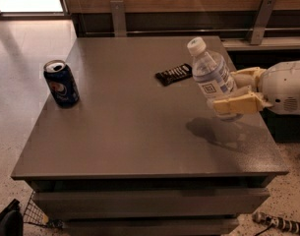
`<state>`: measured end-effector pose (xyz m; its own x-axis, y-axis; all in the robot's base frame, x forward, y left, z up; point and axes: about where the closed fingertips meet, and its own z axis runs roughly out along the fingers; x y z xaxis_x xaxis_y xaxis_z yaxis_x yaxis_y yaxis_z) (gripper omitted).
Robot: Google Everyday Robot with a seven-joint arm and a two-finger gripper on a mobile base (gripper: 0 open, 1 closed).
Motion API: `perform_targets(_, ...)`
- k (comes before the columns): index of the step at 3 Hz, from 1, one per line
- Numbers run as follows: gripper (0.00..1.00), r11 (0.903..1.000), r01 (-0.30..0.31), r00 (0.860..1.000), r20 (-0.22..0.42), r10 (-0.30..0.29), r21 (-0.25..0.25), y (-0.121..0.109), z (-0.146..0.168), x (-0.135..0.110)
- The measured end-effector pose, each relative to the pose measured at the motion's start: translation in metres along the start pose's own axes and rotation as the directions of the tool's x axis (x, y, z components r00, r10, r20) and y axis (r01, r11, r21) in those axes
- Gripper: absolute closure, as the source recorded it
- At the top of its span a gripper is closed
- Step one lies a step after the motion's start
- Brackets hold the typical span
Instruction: Place blue plastic bottle upright
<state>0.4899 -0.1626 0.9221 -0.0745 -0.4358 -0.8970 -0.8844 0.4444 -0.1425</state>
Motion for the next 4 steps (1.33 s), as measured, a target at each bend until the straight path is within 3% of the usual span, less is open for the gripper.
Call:
perform_targets(1,1.0,0.9994,-0.028,0.992,0.127,0.025,0.022,0.005,0.004,-0.007)
perform_targets(2,1.0,0.9979,-0.058,0.974,0.219,0.051,0.027,0.01,0.011,-0.007)
perform_targets(4,1.0,0.9883,-0.152,0.94,0.311,0.141,0.013,0.021,0.027,0.017)
